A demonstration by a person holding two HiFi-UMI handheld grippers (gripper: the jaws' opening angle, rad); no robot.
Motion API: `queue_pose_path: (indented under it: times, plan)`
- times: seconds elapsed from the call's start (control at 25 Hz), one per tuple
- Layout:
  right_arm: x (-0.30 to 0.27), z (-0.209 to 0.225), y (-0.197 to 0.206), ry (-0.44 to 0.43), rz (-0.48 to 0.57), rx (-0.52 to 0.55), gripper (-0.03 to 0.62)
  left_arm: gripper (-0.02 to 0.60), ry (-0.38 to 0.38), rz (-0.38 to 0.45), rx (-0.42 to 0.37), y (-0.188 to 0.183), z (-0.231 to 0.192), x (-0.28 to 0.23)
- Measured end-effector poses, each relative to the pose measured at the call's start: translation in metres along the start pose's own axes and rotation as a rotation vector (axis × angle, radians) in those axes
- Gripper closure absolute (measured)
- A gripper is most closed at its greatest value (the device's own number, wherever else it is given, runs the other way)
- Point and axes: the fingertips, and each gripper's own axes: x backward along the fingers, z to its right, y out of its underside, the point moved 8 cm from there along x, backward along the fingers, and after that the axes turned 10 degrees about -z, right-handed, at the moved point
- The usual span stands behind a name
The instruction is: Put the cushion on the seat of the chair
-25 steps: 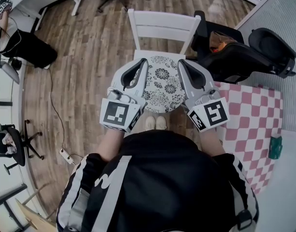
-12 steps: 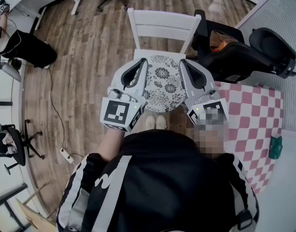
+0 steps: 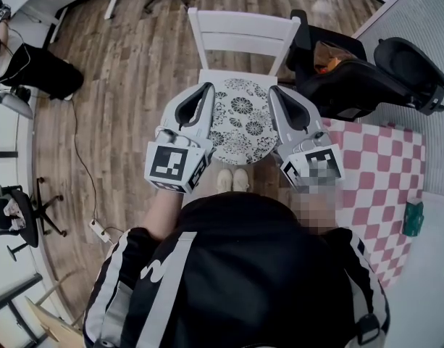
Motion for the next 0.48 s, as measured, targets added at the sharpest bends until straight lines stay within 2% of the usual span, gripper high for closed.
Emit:
queue_pose_path:
  times: [0.48]
  plan:
    - [0.0031, 0.0007, 0.0006, 0.008, 0.004, 0.002, 0.594, 0.581, -0.017, 0.018, -0.007, -0.0024, -0.0068, 0.0040]
